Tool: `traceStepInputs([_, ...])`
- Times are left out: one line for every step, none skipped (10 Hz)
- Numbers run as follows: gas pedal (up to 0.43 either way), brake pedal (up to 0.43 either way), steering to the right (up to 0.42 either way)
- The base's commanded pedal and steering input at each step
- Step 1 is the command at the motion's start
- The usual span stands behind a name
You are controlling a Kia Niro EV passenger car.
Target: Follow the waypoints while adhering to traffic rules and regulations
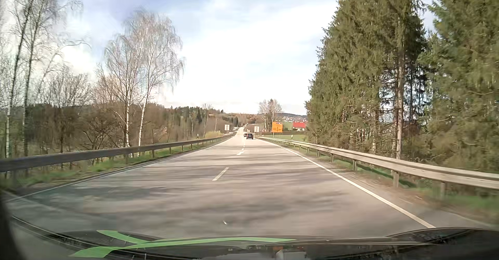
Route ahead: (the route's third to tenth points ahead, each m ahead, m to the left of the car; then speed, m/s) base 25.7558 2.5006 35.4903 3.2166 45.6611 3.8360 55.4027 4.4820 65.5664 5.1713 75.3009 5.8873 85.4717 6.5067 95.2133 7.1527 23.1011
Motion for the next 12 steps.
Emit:
traceStepInputs([0.000,0.000,-0.011])
traceStepInputs([0.000,0.000,-0.011])
traceStepInputs([0.000,0.000,-0.011])
traceStepInputs([0.000,0.000,-0.011])
traceStepInputs([0.008,0.000,-0.010])
traceStepInputs([0.020,0.000,-0.010])
traceStepInputs([0.028,0.000,-0.010])
traceStepInputs([0.028,0.000,-0.010])
traceStepInputs([0.028,0.000,-0.008])
traceStepInputs([0.028,0.000,-0.008])
traceStepInputs([0.028,0.000,-0.008])
traceStepInputs([0.039,0.000,-0.008])
